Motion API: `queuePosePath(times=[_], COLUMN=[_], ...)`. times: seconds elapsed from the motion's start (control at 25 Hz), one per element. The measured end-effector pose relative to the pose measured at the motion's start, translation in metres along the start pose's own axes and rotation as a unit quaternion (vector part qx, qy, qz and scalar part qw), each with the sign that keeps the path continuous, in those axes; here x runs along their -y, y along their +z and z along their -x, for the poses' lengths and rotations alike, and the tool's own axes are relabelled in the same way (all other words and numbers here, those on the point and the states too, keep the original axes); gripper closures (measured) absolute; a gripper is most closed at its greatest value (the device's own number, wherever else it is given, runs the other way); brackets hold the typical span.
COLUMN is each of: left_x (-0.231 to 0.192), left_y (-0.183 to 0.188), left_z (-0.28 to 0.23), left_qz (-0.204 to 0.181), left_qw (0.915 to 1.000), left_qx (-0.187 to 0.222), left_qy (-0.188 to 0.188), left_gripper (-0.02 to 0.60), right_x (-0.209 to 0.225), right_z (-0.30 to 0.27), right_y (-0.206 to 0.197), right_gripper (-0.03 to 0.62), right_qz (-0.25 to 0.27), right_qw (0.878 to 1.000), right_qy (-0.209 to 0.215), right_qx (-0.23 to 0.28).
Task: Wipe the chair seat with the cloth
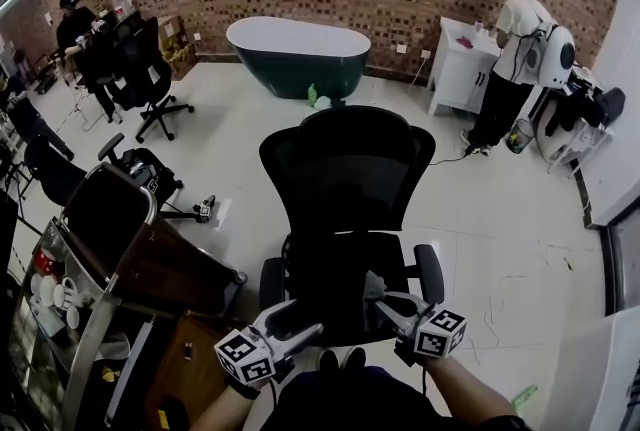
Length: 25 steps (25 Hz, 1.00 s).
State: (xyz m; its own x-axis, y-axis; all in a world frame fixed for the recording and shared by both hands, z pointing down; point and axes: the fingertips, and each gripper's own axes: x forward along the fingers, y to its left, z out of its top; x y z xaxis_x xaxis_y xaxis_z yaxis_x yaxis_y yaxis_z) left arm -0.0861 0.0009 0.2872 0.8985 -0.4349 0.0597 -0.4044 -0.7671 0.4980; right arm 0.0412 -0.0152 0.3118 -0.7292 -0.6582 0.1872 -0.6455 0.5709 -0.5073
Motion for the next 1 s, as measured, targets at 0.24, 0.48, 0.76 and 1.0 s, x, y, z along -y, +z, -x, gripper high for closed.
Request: queuePosePath(times=[0.24,0.48,0.76,1.0], left_x=[-0.04,-0.101,-0.165,-0.219], left_y=[-0.009,-0.037,-0.074,-0.115], left_z=[-0.01,-0.014,-0.036,-0.065], left_qz=[0.013,0.035,0.065,0.089], left_qw=[0.9989,0.9949,0.9902,0.9873], left_qx=[-0.001,-0.021,-0.036,-0.044], left_qy=[0.045,0.092,0.118,0.124], left_gripper=[0.264,0.264,0.264,0.261], right_x=[0.025,0.064,0.123,0.2], right_z=[-0.031,-0.091,-0.19,-0.278], right_y=[-0.015,-0.053,-0.127,-0.206], right_gripper=[0.559,0.557,0.558,0.557], right_qz=[0.008,0.031,0.05,0.082], right_qw=[0.999,0.993,0.975,0.951], right_qy=[0.023,0.046,0.068,0.048], right_qx=[-0.046,-0.108,-0.206,-0.294])
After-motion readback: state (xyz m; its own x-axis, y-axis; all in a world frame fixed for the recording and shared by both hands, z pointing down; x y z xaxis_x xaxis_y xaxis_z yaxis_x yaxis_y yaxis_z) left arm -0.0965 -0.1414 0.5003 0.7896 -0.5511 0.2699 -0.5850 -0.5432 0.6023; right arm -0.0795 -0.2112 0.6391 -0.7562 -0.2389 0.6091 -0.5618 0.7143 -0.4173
